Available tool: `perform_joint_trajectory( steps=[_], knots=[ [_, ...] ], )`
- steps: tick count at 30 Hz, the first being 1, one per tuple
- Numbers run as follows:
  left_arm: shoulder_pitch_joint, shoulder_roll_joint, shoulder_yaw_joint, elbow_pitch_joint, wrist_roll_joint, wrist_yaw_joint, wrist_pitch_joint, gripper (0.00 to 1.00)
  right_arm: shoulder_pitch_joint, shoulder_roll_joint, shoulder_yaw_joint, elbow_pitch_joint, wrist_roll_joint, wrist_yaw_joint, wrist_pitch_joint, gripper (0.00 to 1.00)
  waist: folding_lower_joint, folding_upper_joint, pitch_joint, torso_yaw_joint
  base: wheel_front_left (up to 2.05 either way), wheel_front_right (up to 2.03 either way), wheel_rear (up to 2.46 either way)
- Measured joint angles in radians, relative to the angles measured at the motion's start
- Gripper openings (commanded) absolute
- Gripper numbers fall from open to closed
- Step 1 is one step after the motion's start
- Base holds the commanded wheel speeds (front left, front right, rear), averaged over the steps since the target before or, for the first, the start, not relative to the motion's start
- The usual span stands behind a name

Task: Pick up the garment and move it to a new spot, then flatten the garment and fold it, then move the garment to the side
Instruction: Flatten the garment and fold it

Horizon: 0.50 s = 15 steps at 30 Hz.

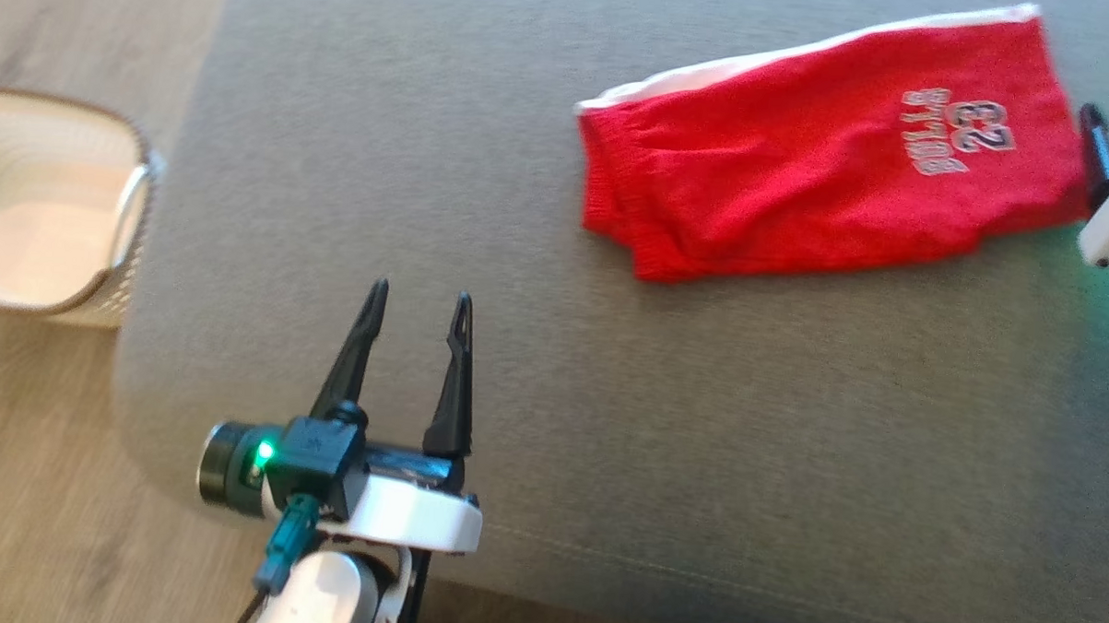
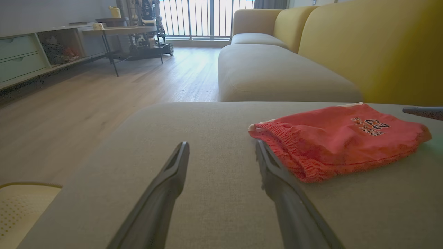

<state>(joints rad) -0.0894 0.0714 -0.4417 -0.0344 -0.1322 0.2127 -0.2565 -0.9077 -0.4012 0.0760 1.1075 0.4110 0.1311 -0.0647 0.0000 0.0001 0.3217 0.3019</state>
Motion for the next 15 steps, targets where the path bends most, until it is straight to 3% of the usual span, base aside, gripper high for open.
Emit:
perform_joint_trajectory(
  steps=[8, 13, 15],
  knots=[
    [0.028, -0.012, 0.007, -0.01, 0.007, 0.007, 0.0, 1.0, -0.085, -0.022, -0.039, 0.164, -0.113, 0.0, 0.013, 1.0, 0.0, 0.0, 0.017, 0.116, 0.0, 0.0, 0.0],
    [0.029, -0.014, 0.01, -0.011, 0.007, 0.006, 0.0, 1.0, -0.082, -0.015, -0.069, 0.188, -0.15, 0.0, 0.079, 1.0, 0.0, 0.0, 0.006, 0.136, 0.0, 0.0, 0.0],
    [0.029, -0.015, 0.012, -0.011, 0.009, 0.006, 0.0, 1.0, -0.077, -0.011, -0.081, 0.189, -0.157, 0.0, 0.092, 0.44, 0.0, 0.0, 0.001, 0.134, 0.0, 0.0, 0.0]
  ],
)
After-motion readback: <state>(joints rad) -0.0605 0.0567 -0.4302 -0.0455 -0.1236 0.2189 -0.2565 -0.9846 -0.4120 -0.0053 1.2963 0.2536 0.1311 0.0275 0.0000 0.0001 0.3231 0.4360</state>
